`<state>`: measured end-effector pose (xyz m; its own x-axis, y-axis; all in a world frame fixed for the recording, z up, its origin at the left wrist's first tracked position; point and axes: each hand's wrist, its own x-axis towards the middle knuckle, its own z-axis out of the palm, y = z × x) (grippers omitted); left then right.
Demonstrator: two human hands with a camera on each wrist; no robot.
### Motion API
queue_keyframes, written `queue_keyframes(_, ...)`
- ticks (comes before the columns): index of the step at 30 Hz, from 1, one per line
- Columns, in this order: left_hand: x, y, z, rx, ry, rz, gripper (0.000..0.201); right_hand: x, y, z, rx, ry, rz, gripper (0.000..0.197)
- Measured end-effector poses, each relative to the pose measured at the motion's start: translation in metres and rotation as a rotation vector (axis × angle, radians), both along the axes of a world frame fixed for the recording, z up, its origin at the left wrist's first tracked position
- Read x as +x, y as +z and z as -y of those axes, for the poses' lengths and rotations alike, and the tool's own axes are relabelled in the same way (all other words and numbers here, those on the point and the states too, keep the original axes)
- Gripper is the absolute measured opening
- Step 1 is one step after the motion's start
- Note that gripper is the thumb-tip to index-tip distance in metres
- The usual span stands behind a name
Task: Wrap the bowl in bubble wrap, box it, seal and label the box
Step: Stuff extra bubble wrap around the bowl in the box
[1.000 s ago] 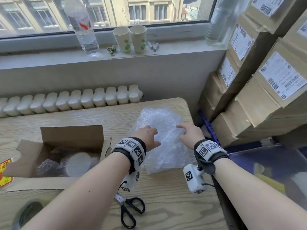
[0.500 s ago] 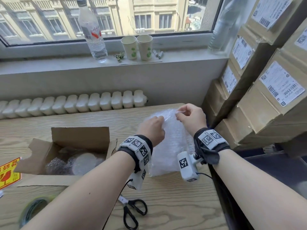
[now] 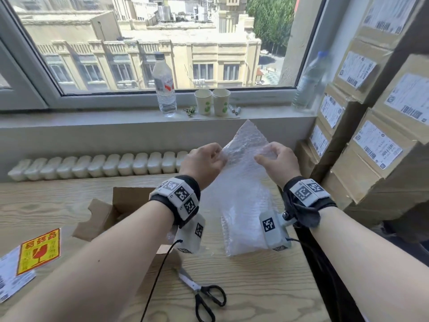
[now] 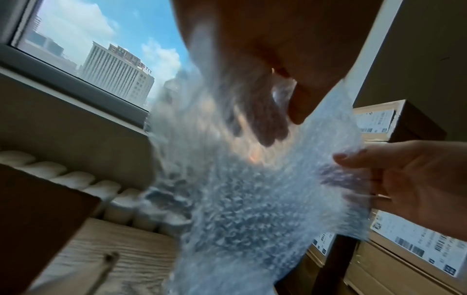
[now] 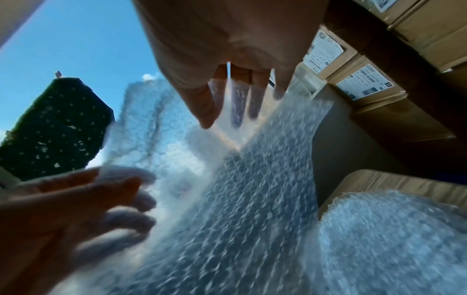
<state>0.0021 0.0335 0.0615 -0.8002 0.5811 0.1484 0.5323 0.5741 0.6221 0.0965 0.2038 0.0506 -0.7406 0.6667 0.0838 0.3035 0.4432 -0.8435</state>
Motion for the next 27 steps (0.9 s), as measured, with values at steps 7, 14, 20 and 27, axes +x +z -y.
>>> queue_keyframes(7,-0.024,0.005,0.064,0.106,0.212,0.197,0.057,-0.012,0.015,0.033,-0.139,-0.142,-0.195,0.009)
queue_keyframes(14,-0.048,-0.01,0.113,0.3,0.292,0.409,0.041,-0.031,0.026,0.091,-0.359,-0.071,-0.254,0.006)
queue_keyframes(20,-0.068,-0.022,0.163,0.283,0.368,0.248,0.034,-0.043,0.012,0.129,-0.179,-0.047,-0.013,0.047)
queue_keyframes(27,-0.079,-0.046,0.213,-0.119,0.222,0.243,0.021,-0.058,-0.013,0.178,0.066,0.183,0.282,0.023)
